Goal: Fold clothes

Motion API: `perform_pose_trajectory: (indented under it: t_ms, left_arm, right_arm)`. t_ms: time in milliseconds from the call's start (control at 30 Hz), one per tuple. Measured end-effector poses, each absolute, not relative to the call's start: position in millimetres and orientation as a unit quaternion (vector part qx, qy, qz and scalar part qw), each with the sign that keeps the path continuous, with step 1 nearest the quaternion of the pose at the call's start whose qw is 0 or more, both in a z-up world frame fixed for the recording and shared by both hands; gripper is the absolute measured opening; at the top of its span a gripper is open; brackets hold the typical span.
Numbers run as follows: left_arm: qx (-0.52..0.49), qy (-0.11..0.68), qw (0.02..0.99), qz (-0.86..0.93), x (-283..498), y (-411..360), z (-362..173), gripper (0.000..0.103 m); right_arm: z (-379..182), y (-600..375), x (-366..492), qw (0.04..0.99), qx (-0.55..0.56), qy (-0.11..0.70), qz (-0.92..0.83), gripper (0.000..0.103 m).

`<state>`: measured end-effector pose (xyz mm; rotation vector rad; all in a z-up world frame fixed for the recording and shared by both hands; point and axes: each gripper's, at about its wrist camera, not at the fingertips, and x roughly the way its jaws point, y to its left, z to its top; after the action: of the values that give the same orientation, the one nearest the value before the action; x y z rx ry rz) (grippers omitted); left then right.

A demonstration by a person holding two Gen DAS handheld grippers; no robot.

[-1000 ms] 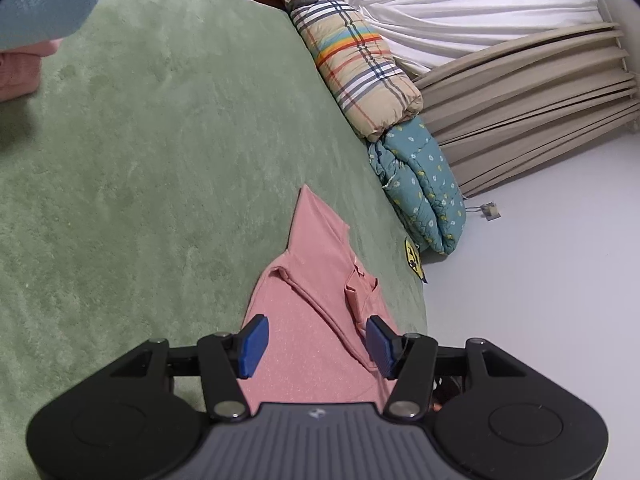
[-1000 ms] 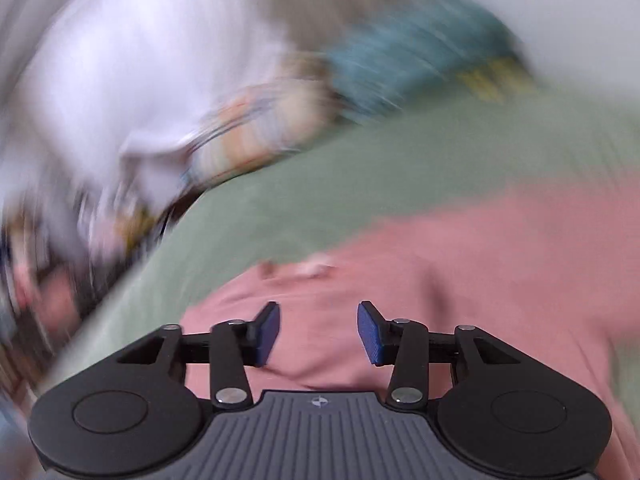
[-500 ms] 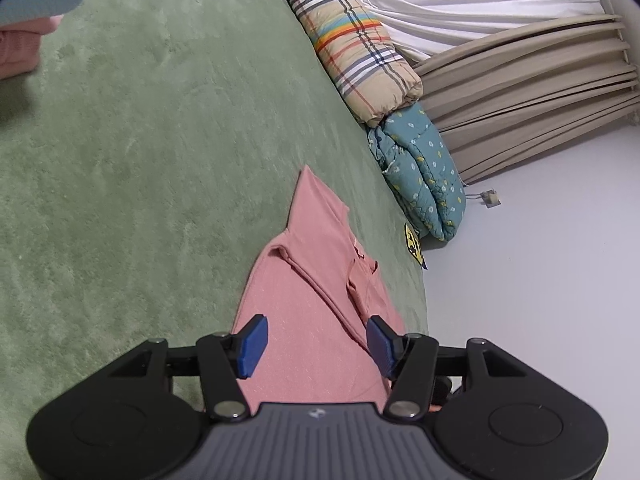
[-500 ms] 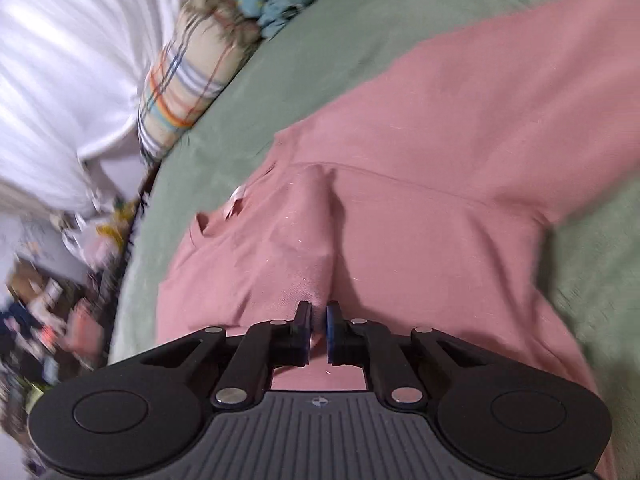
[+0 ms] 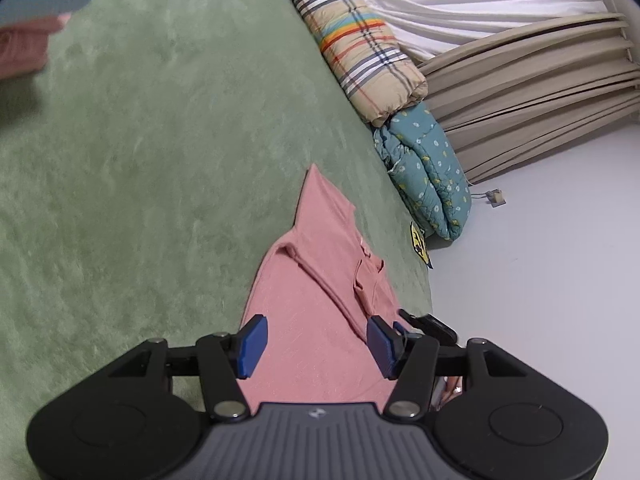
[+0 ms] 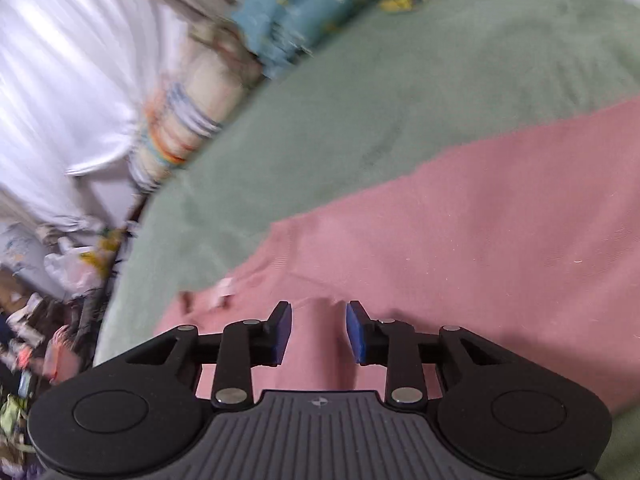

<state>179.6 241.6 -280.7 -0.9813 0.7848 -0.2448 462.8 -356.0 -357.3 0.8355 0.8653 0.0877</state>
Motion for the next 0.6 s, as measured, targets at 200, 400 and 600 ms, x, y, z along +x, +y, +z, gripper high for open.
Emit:
perform_pose_trajectory:
  t_ms: [200,400,600]
  left_arm:
    - [-0.460,0.371,0.800,-0.104,181.3,251.1,-287.2,0.054]
    - [-0.469,0.379,0.790,-0.110,185.2,246.7,-299.6,0.054]
    - [-0.470,0.377,0.788,-0.124,183.4,241.8,-298.2,0.054]
  right_arm:
    - [-349.8,-331.6,467.4,0.873,0.278,0.397,0.055,0.012]
    - [-305.3,-293.8,425.0,0.932,0.190,0.304,0.060,0.043]
    - [-303.2,-164.7,384.8,0.933,-0.075,0.297,0.190,0.043]
